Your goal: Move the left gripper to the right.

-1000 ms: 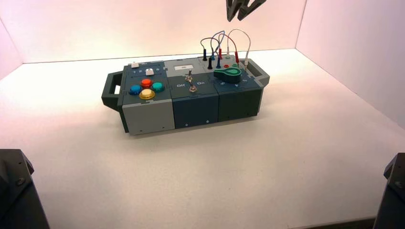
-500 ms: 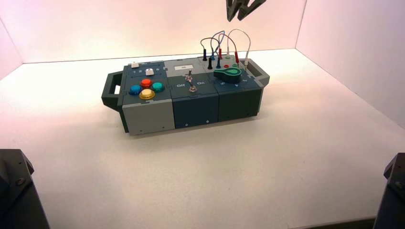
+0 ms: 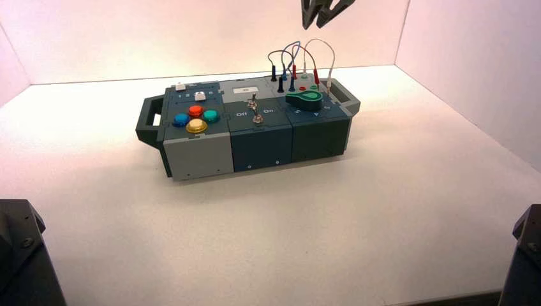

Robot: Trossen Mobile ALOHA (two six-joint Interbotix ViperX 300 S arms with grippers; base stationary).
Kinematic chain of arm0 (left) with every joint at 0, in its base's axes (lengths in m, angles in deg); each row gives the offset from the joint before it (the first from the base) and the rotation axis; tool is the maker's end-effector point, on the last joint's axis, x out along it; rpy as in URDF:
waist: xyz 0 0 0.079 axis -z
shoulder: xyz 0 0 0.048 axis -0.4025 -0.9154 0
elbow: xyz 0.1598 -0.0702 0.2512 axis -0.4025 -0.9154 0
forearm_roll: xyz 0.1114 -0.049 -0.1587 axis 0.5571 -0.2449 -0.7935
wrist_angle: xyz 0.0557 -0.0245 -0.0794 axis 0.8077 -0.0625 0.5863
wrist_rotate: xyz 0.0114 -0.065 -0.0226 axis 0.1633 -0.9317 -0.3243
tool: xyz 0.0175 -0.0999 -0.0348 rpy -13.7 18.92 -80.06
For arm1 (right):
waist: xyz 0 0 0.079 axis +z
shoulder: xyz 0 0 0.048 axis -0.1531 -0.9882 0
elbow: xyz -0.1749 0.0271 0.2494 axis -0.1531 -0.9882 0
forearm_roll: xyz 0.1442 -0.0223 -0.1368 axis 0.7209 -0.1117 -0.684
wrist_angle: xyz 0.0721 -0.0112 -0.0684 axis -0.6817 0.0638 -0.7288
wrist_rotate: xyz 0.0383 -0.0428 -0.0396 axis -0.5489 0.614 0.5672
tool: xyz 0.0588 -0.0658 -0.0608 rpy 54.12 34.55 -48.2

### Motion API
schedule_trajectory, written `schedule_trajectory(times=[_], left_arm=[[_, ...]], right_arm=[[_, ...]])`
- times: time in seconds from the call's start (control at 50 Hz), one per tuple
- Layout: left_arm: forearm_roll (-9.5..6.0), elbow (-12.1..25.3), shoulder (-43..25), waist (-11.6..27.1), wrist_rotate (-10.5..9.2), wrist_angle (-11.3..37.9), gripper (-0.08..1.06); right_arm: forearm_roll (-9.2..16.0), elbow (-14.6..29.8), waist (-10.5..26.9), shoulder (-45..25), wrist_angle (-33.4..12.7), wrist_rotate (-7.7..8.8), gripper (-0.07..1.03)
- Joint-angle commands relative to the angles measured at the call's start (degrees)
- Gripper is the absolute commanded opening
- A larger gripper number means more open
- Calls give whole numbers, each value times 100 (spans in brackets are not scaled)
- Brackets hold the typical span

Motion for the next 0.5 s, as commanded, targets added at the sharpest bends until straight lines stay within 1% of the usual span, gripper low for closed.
schedule_trajectory(times=[0.02,0.28,0.5], left_arm=[[-35,281,-97,167,0,-105,20],[-79,439,-404,589,-88,-299,20],[-141,589,-703,940,-185,-545,20]], right_arm=[[9,193,9,88,70,18,43],[9,316,-9,44,70,18,43],[9,422,-9,-79,70,-26,43]])
